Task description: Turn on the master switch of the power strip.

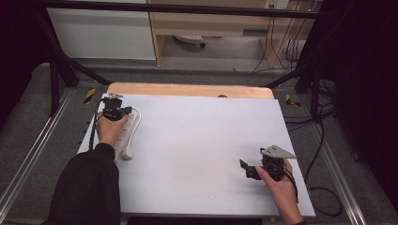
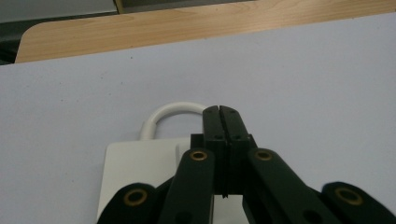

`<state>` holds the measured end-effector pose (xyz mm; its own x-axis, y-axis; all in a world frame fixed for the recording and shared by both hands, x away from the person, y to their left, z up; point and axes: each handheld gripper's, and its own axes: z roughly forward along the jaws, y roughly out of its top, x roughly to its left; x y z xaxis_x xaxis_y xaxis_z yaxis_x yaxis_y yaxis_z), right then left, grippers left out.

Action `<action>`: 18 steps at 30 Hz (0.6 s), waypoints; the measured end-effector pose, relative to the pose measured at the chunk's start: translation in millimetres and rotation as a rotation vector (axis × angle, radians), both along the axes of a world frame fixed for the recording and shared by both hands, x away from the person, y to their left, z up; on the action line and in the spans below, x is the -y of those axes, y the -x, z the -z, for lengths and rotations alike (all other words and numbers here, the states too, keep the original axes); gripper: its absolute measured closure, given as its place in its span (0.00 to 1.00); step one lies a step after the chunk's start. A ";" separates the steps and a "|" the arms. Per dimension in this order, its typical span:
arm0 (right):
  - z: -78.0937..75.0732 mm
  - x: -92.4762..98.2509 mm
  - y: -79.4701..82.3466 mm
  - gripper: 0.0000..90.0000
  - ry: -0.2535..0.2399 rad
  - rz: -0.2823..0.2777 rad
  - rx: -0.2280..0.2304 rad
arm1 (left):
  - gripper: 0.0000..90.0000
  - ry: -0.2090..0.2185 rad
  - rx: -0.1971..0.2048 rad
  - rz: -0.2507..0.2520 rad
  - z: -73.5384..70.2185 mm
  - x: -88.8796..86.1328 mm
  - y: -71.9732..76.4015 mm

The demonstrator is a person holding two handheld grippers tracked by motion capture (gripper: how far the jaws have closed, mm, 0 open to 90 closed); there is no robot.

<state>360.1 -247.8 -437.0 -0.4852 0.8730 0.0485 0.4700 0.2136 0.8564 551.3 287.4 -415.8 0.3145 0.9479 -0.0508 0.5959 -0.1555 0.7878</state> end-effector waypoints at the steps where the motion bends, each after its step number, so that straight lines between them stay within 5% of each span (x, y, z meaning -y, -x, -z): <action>1: 0.0 0.2 0.0 0.05 0.000 0.000 0.002 | 1.00 -0.001 0.002 0.001 -0.1 0.3 0.1; 18: -0.9 0.4 0.5 0.05 0.000 0.001 0.005 | 1.00 0.023 0.035 -0.001 -7.7 2.1 3.9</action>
<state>359.6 -248.2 -436.1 -0.4845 0.8736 0.0458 0.4656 0.2131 0.8590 547.5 285.3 -408.1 0.3153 0.9470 -0.0615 0.5678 -0.1364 0.8118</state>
